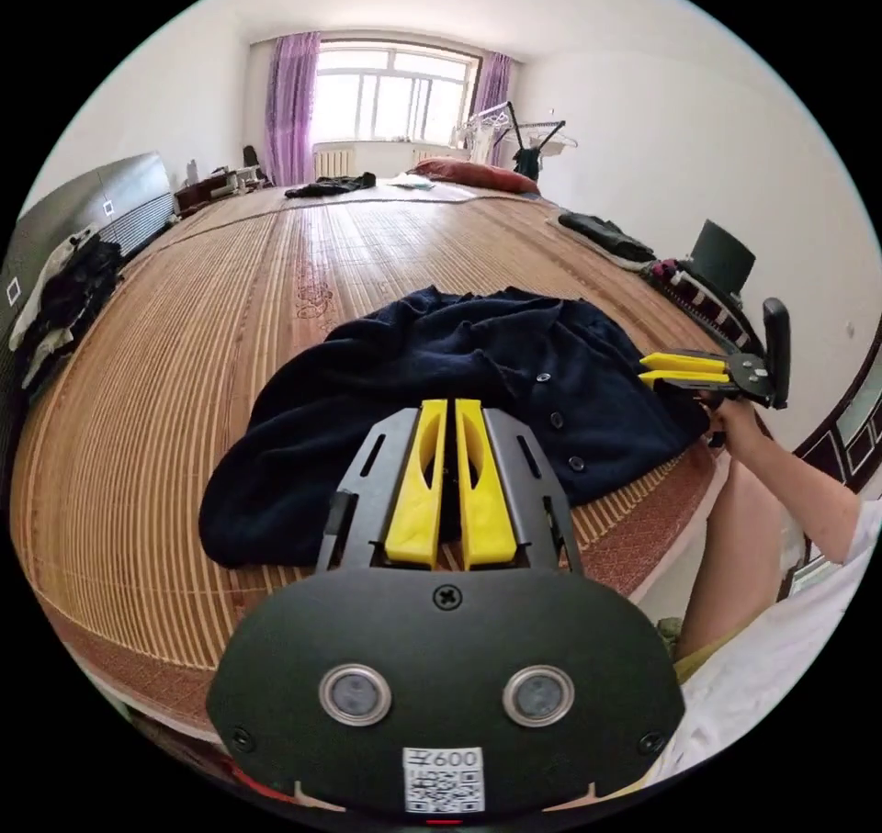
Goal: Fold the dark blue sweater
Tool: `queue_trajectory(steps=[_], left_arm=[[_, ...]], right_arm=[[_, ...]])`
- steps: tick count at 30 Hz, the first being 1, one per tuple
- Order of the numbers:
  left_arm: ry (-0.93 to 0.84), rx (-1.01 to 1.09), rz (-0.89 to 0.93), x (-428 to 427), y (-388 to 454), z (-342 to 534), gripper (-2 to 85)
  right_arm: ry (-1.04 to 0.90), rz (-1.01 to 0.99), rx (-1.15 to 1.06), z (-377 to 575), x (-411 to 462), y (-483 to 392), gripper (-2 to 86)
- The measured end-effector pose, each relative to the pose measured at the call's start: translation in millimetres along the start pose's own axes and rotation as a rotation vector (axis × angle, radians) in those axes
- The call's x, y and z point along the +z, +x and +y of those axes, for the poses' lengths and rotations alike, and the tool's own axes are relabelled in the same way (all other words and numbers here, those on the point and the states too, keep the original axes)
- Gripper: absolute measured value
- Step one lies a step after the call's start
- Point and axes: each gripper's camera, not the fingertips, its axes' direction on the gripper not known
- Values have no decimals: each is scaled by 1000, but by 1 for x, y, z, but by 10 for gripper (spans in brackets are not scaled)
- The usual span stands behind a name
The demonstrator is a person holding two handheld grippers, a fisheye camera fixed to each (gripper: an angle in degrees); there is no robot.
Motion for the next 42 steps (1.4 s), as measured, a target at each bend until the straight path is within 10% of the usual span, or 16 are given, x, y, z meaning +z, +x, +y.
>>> queue_trajectory(steps=[5, 31, 42], left_arm=[[491, -446, 683, -38, -175, 73, 11], [529, -472, 605, -59, -300, -6, 9], [465, -491, 618, -42, -323, -36, 8]], right_arm=[[4, -76, 53, -4, 4, 16, 47], [10, -194, 36, -15, 19, 24, -5], [12, 69, -143, -10, 21, -33, -6]])
